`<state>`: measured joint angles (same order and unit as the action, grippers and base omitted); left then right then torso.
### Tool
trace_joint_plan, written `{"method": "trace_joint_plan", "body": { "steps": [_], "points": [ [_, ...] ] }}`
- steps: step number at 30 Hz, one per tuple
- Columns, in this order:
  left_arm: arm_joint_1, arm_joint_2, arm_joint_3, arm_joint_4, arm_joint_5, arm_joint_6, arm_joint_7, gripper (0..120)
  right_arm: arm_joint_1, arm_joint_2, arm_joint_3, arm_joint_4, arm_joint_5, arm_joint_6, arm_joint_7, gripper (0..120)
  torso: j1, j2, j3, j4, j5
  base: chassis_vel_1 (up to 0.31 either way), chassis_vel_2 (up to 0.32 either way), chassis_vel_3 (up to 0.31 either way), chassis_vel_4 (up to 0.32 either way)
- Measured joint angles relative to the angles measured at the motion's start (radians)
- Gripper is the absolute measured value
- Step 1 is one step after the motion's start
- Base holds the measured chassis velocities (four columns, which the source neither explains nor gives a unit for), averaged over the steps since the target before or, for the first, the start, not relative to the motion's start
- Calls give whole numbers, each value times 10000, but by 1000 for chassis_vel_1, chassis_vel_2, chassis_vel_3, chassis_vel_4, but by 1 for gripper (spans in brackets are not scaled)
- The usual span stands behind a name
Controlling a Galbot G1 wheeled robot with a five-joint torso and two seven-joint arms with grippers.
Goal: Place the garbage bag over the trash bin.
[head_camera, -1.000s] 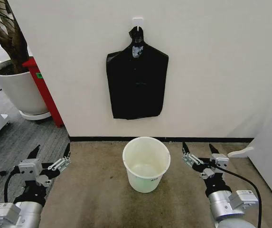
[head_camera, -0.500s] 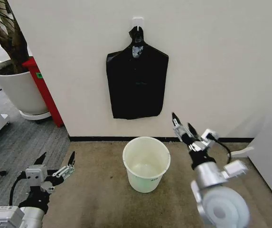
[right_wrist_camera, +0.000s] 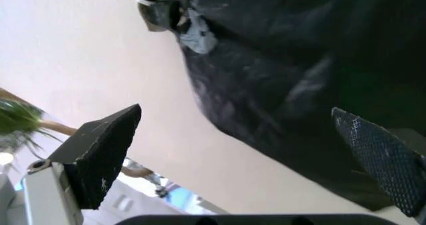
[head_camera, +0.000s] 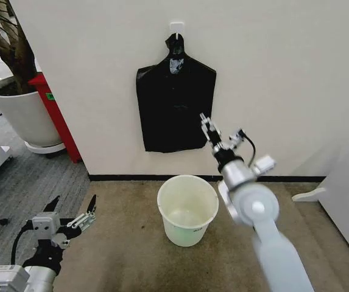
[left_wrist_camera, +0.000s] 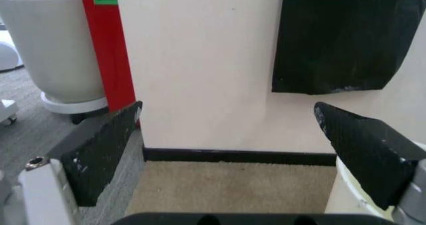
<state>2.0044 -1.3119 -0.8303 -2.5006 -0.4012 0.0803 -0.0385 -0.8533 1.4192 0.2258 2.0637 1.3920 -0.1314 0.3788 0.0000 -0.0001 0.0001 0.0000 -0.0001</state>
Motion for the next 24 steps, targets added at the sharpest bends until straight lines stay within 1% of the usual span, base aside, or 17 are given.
{"method": "trace_joint_plan", "body": {
  "steps": [3,5,6,10,12,13,15,17,19,24],
  "points": [
    [66,-11,-6,3,21,-53,-18,100,1391,269,-365,-659,608,243,470,100,0,0,1,1,-1,0,0,0,0],
    [69,-12,-8,4,25,-58,-20,100,2057,446,-547,-1037,689,328,596,100,0,0,0,1,-2,0,0,0,0],
    [69,-12,-8,4,25,-58,-20,100,2057,446,-547,-1037,689,328,596,100,0,0,0,1,-2,0,0,0,0],
    [66,3,-14,5,17,-63,-23,100,3490,1061,-893,-2342,751,507,931,100,0,0,0,1,-2,0,0,0,0],
    [60,8,-15,5,13,-64,-23,100,3694,1188,-911,-2597,753,537,980,100,0,0,0,2,-3,0,0,0,0],
    [29,37,-20,6,-13,-64,-23,100,3960,1360,-920,-2950,762,590,1036,100,0,-1,0,4,-3,0,0,0,0],
    [-140,182,-52,6,-118,-66,7,100,4374,1653,-896,-3492,818,676,1105,100,0,0,0,1,-1,0,0,0,0],
    [-243,267,-69,6,-182,-68,34,100,4594,1827,-826,-3753,930,700,1145,100,0,-1,0,-2,-1,0,0,0,0],
    [-267,284,-74,6,-200,-68,41,100,4716,1876,-771,-3887,1031,703,1173,100,0,0,0,1,-1,0,0,0,0],
    [-295,305,-81,6,-218,-68,53,100,5218,1916,-570,-4582,1259,711,1209,98,0,0,0,-3,2,0,0,0,0]
  ]
}}
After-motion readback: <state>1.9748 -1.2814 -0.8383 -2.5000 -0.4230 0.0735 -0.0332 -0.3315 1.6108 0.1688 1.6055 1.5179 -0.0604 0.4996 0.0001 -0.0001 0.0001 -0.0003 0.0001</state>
